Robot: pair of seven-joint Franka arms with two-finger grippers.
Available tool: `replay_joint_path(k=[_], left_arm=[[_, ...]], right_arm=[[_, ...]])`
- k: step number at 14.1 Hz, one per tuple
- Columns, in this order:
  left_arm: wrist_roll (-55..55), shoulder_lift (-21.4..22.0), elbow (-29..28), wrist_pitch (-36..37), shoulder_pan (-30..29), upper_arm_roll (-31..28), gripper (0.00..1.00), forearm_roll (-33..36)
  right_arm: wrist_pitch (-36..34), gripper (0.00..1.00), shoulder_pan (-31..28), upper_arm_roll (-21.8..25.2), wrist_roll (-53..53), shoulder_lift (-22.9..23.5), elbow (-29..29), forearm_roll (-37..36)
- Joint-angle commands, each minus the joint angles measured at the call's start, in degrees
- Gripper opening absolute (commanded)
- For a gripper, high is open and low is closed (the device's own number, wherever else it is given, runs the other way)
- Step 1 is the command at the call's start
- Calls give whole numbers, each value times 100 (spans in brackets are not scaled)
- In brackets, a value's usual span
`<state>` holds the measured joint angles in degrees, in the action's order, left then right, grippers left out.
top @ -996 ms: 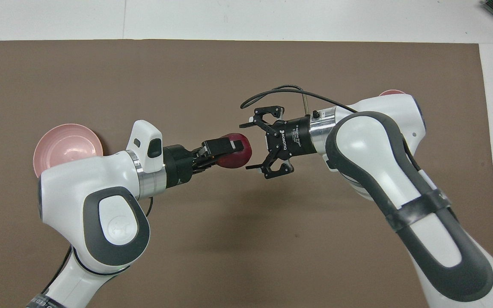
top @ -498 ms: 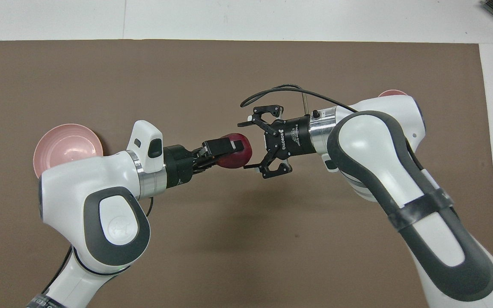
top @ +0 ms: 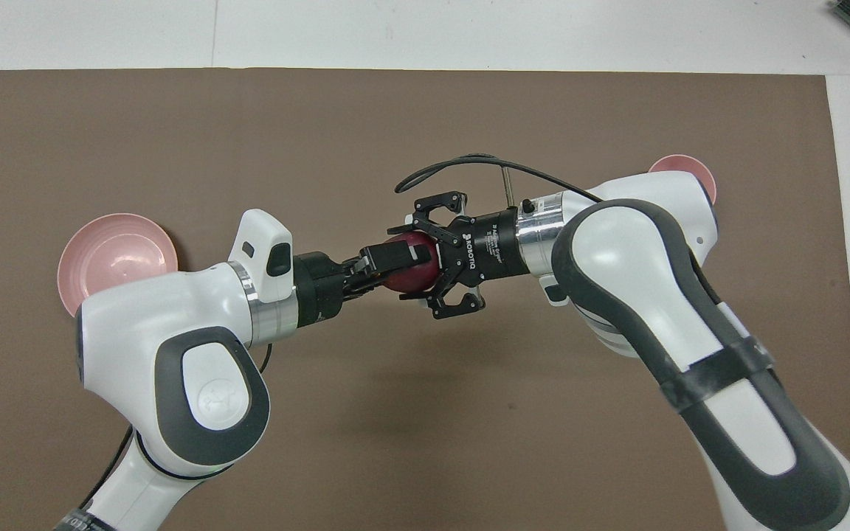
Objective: Move apple from plate to bowl
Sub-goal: 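Close the right gripper on the apple held by the left gripper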
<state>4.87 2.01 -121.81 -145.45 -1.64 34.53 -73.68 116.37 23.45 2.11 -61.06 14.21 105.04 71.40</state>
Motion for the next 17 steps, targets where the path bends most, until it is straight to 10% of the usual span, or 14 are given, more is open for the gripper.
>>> replay_joint_path(k=[1, 5, 8, 9, 11, 17], left_arm=[[-48, -8, 26, -1, 120, 19, 0, -32], [-48, -8, 35, 8, 111, 10, 5, -32], [-48, 10, 35, 51, 102, -7, 51, -32], [-39, 10, 35, 43, 102, -16, 82, 29], [-48, 27, 70, 60, 76, -16, 100, 441], [-48, 185, 17, 848, 32, -428, 100, 1046]], right_arm=[[70, 0, -25, 0, 253, -67, 26, 191], [88, 0, -25, 0, 165, -67, 8, 129], [96, 0, -33, 0, 165, -59, -1, 129], [114, 0, -25, 8, 156, -59, -1, 120], [105, 0, -51, 8, 165, -59, -9, 120], [166, 0, -217, 70, 367, 11, -80, -765]])
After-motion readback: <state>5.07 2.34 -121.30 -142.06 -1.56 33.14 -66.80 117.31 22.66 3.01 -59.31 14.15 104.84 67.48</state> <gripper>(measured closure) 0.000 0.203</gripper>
